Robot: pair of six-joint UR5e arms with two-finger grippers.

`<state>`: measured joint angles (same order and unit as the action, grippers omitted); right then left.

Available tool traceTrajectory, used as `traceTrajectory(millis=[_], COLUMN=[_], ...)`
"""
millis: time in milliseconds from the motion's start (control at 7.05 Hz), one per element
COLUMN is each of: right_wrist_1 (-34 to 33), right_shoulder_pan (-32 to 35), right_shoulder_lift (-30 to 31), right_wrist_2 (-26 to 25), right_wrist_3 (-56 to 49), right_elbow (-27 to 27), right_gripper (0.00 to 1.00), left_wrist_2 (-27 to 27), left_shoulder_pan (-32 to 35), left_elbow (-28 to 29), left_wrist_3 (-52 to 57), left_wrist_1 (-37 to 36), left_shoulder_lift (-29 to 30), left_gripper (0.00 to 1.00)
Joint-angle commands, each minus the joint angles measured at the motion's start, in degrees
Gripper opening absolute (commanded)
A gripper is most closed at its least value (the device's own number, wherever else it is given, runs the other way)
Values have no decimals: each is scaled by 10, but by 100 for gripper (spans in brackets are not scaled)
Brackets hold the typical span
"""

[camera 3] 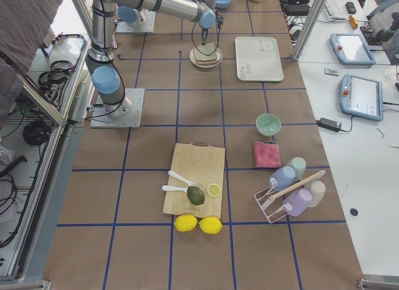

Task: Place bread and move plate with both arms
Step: 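Raise the right gripper away from the plate while the left arm moves toward it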

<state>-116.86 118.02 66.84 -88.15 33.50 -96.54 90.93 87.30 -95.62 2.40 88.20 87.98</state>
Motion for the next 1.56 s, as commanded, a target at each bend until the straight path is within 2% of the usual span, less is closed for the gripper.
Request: traceTrajectory(millis=[0, 142, 426, 568, 851, 1277, 1419], right_wrist_1=[-35, -40, -51, -53, -32, 110, 158], right_shoulder_pan=[-2, -2, -2, -9, -33, -143, -173], right_shoulder_lift=[-1, -1, -1, 3, 38, 121, 163], right_wrist_2=[-4, -8, -31, -46, -47, -43, -47], right_wrist_3=[5, 2, -1, -5, -23, -200, -242], right_elbow=[-3, -4, -9, -10, 2, 5, 8], right_gripper=[6, 11, 44, 99, 100, 100, 100], left_wrist_2=[0, -1, -1, -1, -2, -9, -10], left_shoulder_pan=[-1, -1, -1, -1, -1, 0, 7], left_elbow=[-1, -1, -1, -1, -1, -20, -31], left_wrist_3=[-3, -6, -4, -3, -6, -6, -12], left_wrist_1=[0, 0, 0, -1, -1, -3, -38], left_shoulder_lift=[2, 3, 6, 7, 9, 17, 24], left_gripper=[100, 100, 100, 100, 100, 100, 100])
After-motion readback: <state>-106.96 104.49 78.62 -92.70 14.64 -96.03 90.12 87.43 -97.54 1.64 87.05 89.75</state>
